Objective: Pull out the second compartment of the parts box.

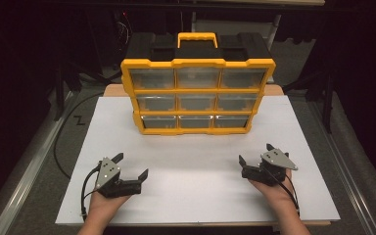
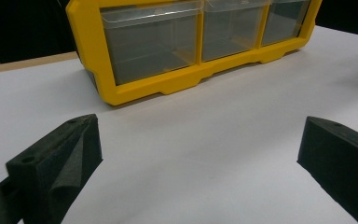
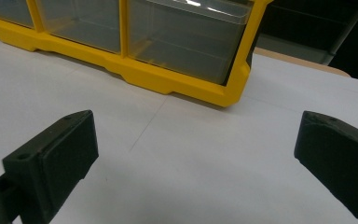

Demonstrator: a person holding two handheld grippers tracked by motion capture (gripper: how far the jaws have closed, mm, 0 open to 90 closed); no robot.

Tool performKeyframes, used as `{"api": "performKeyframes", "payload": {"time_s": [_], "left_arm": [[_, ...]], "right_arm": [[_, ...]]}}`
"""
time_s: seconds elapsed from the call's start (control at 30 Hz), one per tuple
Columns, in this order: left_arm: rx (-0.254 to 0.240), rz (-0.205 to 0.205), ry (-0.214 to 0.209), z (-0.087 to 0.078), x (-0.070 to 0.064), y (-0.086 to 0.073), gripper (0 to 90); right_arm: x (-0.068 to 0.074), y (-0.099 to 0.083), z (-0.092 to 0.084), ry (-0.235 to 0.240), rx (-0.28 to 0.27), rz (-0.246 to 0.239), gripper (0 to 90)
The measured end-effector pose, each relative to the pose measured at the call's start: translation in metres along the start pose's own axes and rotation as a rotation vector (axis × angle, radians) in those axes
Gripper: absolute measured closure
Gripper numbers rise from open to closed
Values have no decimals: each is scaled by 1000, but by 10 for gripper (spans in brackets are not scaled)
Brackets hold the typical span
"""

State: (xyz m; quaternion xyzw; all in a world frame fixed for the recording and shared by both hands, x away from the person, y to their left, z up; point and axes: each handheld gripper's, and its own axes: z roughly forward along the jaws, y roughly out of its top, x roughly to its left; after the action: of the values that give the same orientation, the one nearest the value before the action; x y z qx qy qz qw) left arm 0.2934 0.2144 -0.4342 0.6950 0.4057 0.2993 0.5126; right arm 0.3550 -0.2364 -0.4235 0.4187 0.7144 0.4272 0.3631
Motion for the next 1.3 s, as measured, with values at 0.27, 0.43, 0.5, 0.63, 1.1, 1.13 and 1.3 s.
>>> {"api": "performKeyframes", "payload": {"time_s": [0.27, 0.43, 0.5, 0.63, 1.1, 1.13, 1.3], "left_arm": [[3, -1, -3, 0, -1, 0, 3], [10, 4, -11, 1, -1, -1, 4], [5, 12, -10, 1, -3, -1, 4], [-1, 17, -7, 0, -3, -1, 3], [-5, 13, -6, -1, -4, 0, 4], [-6, 12, -5, -1, -4, 0, 3], [-5, 11, -5, -1, -3, 0, 3]], "right_arm": [[-4, 5, 23, 4, 18, 19, 10], [-6, 10, 32, -6, 17, 19, 10], [-5, 10, 31, -6, 15, 18, 10], [-4, 11, 27, -4, 11, 4, 10], [-12, 4, 18, -22, 34, -40, 10], [-15, 2, 13, -25, 36, -53, 10], [-21, -2, 7, -28, 40, -59, 10]]}}
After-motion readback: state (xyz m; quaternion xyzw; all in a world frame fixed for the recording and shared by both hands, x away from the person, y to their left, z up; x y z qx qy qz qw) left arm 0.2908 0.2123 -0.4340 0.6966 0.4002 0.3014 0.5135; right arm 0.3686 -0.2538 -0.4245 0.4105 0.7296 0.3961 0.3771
